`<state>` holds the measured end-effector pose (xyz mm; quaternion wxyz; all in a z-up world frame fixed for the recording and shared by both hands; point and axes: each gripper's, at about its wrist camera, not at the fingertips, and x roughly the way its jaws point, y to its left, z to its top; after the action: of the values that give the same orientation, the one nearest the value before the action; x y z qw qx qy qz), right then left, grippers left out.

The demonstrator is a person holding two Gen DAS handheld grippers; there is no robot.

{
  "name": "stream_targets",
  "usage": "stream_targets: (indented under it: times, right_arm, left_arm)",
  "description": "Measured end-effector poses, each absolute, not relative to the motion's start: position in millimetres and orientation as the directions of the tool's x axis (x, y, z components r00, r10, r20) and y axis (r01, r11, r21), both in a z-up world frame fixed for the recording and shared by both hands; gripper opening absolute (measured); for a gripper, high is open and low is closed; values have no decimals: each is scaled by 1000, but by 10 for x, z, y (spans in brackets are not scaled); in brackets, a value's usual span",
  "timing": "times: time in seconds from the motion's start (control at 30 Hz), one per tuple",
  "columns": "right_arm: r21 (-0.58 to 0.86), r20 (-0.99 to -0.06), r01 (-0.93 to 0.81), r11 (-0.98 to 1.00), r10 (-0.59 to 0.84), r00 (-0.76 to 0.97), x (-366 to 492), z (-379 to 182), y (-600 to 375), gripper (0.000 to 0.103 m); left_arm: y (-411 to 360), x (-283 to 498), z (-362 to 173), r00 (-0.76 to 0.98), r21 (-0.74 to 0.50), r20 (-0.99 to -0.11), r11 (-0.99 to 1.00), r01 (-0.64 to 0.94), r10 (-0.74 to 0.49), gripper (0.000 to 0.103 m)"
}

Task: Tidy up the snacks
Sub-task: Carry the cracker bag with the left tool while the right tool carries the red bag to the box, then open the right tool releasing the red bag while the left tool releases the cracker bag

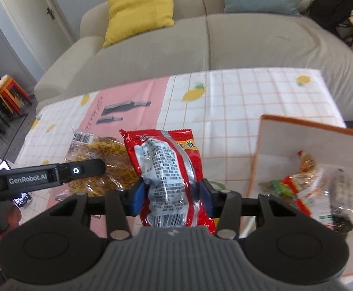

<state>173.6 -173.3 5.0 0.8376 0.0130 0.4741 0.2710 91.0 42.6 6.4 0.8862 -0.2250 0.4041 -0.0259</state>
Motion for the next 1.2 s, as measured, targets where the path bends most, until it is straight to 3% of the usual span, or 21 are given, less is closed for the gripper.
stream_targets:
  times: [0.5, 0.8, 1.2]
  right_arm:
    - [148, -800, -337, 930, 313, 511, 1653, 296, -2760, 45]
    - [63, -843, -238, 969, 179, 507, 1802, 61, -3341, 44]
    - [-49, -895, -194, 980, 43, 444, 2131, -446, -3621, 41]
  left_arm:
    - [-701, 1202, 404, 630, -439, -662, 891, 113, -406, 32]
    - [-1329, 1473, 182, 519, -445, -706, 872, 204, -482, 32]
    - [-1864, 1896, -293, 418, -402, -775, 880, 252, -473, 31]
